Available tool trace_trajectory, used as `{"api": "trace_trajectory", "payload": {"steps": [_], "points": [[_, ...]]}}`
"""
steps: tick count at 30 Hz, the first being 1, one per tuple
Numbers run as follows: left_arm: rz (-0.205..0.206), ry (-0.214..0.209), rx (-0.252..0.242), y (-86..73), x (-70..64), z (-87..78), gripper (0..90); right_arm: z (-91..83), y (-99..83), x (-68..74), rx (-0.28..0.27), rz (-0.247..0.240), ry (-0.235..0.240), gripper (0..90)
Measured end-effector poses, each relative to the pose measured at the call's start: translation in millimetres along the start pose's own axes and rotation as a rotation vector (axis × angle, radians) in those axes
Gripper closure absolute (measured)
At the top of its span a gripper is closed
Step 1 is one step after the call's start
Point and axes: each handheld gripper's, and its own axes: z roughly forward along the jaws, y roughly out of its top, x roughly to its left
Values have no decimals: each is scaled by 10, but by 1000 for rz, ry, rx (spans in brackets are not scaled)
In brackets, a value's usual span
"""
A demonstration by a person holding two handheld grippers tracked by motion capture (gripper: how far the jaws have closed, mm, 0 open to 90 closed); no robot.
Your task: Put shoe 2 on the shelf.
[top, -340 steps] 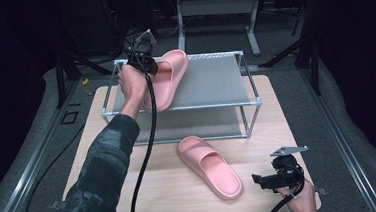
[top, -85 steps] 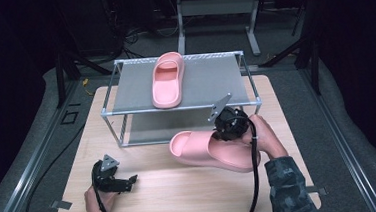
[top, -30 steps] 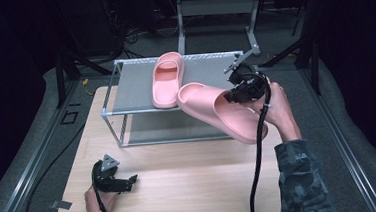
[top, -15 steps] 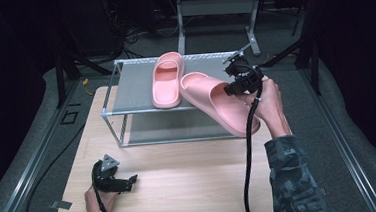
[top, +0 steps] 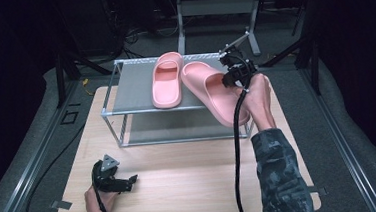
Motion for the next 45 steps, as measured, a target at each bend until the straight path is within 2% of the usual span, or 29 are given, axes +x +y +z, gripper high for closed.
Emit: {"api": "trace_trajectory", "payload": {"steps": [4,6,7,8,10,12,15,17,18,21,22,24,25,26,27,28,29,30,32,33,34,35,37,38,40,41,45], "points": [[0,0,0,0,0,-1,0,65,78,19,-1,34,-37,829],[-1,1,0,0,-1,-1,0,96,111,21,9,51,-33,828],[2,0,2,0,0,-2,1,120,129,31,13,61,-64,828],[0,0,2,0,-1,-3,1,144,147,26,20,73,-50,827],[2,-1,4,1,0,-4,1,196,180,33,27,99,-77,827],[-1,0,2,0,-2,-3,1,240,219,27,39,126,-67,826],[1,0,4,1,-1,-4,1,313,267,52,28,176,-136,825],[1,1,4,0,-2,-5,1,349,294,39,49,197,-92,825],[1,1,3,0,-3,-5,2,397,305,54,53,213,-125,825],[1,2,3,0,-4,-6,2,471,330,56,79,241,-111,821],[0,2,3,-1,-5,-6,2,499,335,70,76,244,-131,815],[0,2,3,-1,-5,-6,2,534,341,71,85,253,-116,794],[0,2,3,-1,-5,-6,2,555,332,79,67,258,-143,766],[1,2,3,-1,-5,-6,2,556,325,68,70,252,-127,727],[0,2,3,-1,-5,-6,2,550,318,52,75,256,-89,697],[0,2,3,-1,-6,-6,2,559,296,61,48,246,-141,640],[0,2,3,-1,-6,-6,3,509,282,19,68,237,-46,578],[0,3,3,-1,-6,-6,2,502,261,29,40,228,-86,538],[-1,4,0,-2,-7,-4,3,416,202,-25,32,205,11,472],[-1,4,1,-2,-8,-4,3,361,154,-43,15,184,33,418],[-1,5,1,-2,-8,-4,2,322,110,-48,-5,170,30,380],[-1,5,1,-2,-8,-4,2,264,64,-69,-12,154,67,352],[-1,5,0,-3,-11,-5,2,184,-25,-79,-26,124,56,296],[2,6,0,-3,-10,-5,3,145,-82,-102,-33,104,94,280],[1,6,1,-2,-10,-5,3,57,-203,-138,-35,80,114,241],[1,6,1,-2,-10,-5,3,30,-255,-154,-43,71,138,232],[0,7,1,-2,-11,-5,2,-98,-443,-155,-62,32,175,214]]}}
